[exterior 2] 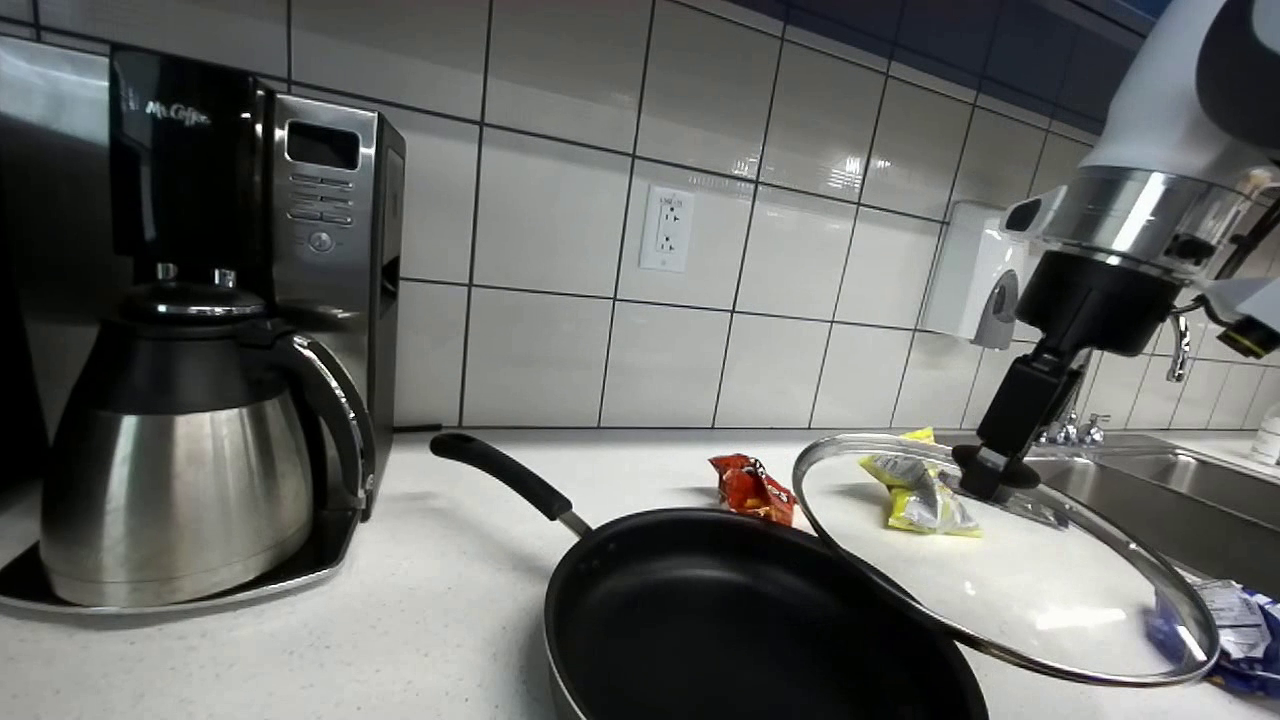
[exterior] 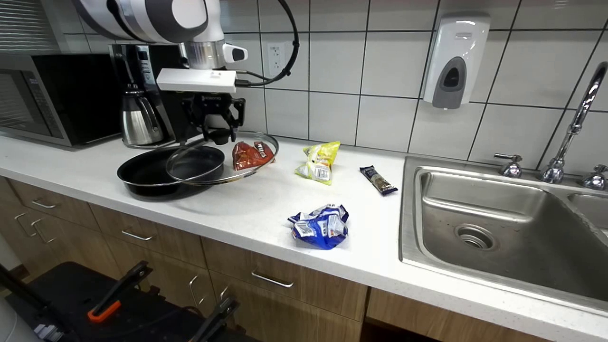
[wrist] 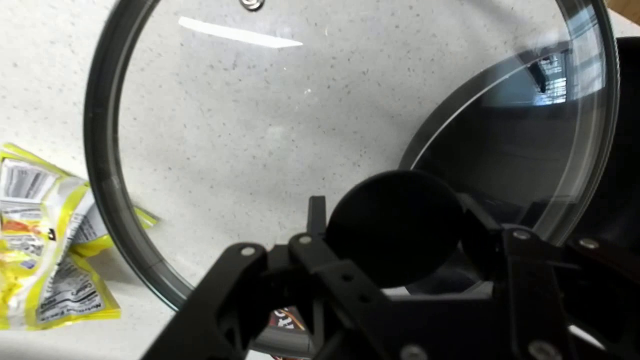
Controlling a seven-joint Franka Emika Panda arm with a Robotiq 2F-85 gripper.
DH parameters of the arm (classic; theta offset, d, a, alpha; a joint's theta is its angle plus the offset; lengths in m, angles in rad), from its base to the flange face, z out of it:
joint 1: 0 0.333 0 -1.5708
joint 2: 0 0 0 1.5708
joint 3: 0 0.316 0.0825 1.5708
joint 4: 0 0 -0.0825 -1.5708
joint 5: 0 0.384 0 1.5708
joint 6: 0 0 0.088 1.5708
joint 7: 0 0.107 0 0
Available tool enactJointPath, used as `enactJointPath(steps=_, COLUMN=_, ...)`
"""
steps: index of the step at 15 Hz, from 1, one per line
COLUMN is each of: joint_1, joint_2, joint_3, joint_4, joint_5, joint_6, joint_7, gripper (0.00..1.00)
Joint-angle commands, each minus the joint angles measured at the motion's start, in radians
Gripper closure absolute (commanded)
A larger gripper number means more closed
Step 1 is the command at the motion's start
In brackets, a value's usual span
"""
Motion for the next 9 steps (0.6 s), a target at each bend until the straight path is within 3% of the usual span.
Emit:
enactJointPath(steps=1, joint_1=-0.011, joint_2=-0.103, joint_3=-0.041, joint_4=-0.069, joint_5=0.019, joint_6=0.012, joint_7=-0.035, gripper=0.61)
enactJointPath(steps=9, joint_1=-0.028, joint_2=-0.1, joint_3=-0.146, joint_4=-0.098, joint_5=0.012, joint_6=0.041, joint_7=-0.071, gripper=0.61)
